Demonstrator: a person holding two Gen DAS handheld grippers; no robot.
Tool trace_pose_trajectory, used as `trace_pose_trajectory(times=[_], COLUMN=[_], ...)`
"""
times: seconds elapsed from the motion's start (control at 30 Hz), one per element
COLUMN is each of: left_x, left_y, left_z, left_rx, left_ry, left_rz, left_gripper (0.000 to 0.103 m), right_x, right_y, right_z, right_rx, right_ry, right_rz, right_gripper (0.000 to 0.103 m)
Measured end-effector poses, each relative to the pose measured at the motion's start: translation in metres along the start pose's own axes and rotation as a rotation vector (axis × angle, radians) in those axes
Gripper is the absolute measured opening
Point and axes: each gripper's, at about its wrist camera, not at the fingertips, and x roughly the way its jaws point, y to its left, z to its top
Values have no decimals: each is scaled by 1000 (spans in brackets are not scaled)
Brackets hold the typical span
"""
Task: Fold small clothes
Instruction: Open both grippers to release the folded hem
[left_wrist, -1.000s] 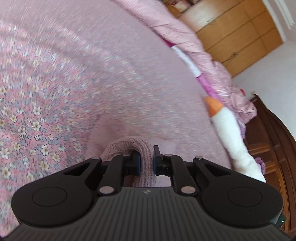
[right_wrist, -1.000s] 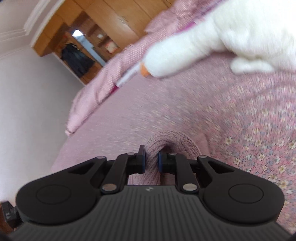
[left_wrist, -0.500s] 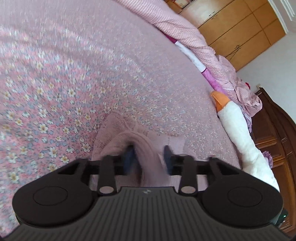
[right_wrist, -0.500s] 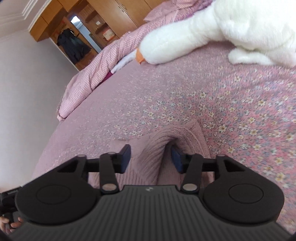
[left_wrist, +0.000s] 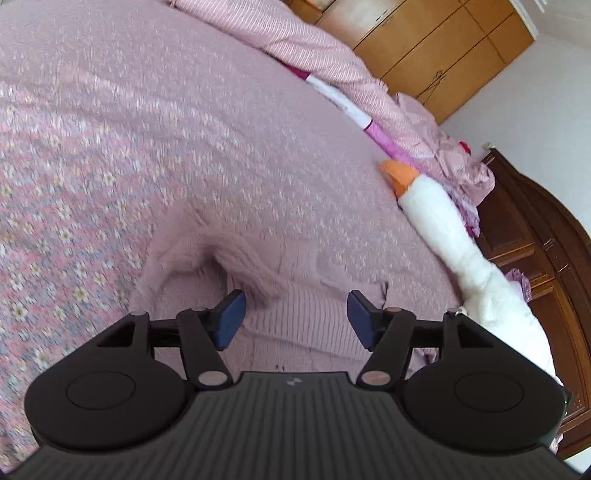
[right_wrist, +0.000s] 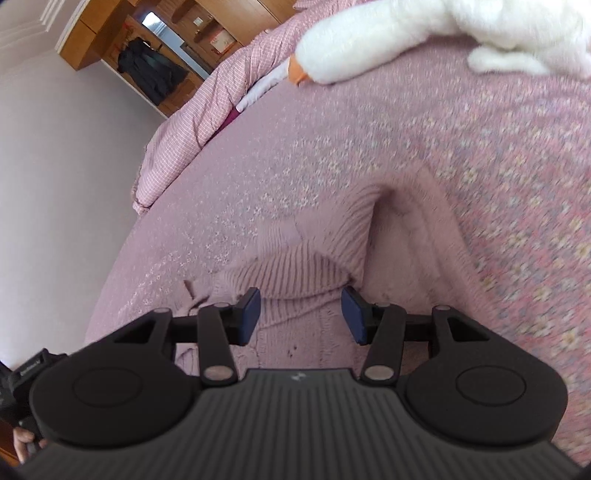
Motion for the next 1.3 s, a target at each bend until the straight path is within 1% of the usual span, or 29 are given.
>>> trace_pose_trajectory(times=[0.1, 0.17, 0.2, 0.23, 0.27, 0.3, 0.33, 0.43, 0.57, 0.67, 0.73, 0.83, 0.97, 1.17, 1.3], left_x=[13, 22, 26, 29, 32, 36, 39, 48, 56, 54, 48, 37, 25, 9, 14], left_y=[3, 4, 5, 7, 7, 8, 9, 11, 15, 18, 16, 11, 0, -24, -34], left_z=[-5, -5, -5, -4, -3, -1, 1, 12, 29, 40, 47, 50, 45, 18, 2], left_rx=[-14, -15, -19, -24, -25, -25, -29, -44, -68, -89, -73, -5, 96, 309, 398], left_ry=[17, 15, 12, 11, 14, 17, 18, 3, -33, -53, -62, -64, -35, -9, 43], left_rz=[2, 1, 2, -6, -10, -6, 0, 6, 36, 43, 47, 67, 91, 134, 129], left_gripper=[68, 67, 61, 42, 31, 19, 17, 17, 17, 18, 18, 20, 24, 36, 36], right_x=[11, 18, 22, 25, 28, 31, 34, 46, 59, 58, 52, 39, 22, 11, 20], right_y=[5, 7, 9, 10, 11, 13, 14, 18, 22, 25, 27, 32, 35, 37, 48], right_z=[0, 3, 4, 5, 7, 9, 11, 21, 35, 43, 46, 44, 35, 16, 2], right_rx=[12, 20, 24, 23, 17, 11, 9, 17, 11, 5, -33, -131, -252, -422, -548], right_ry=[3, 6, 5, 5, 5, 3, 3, -5, -61, -91, -97, -96, -68, -8, 53], right_rz=[9, 9, 9, 11, 14, 25, 45, 65, 40, 36, 48, 39, -1, -51, -86], right_gripper=[51, 51, 51, 51, 51, 47, 45, 46, 47, 47, 47, 47, 47, 47, 46])
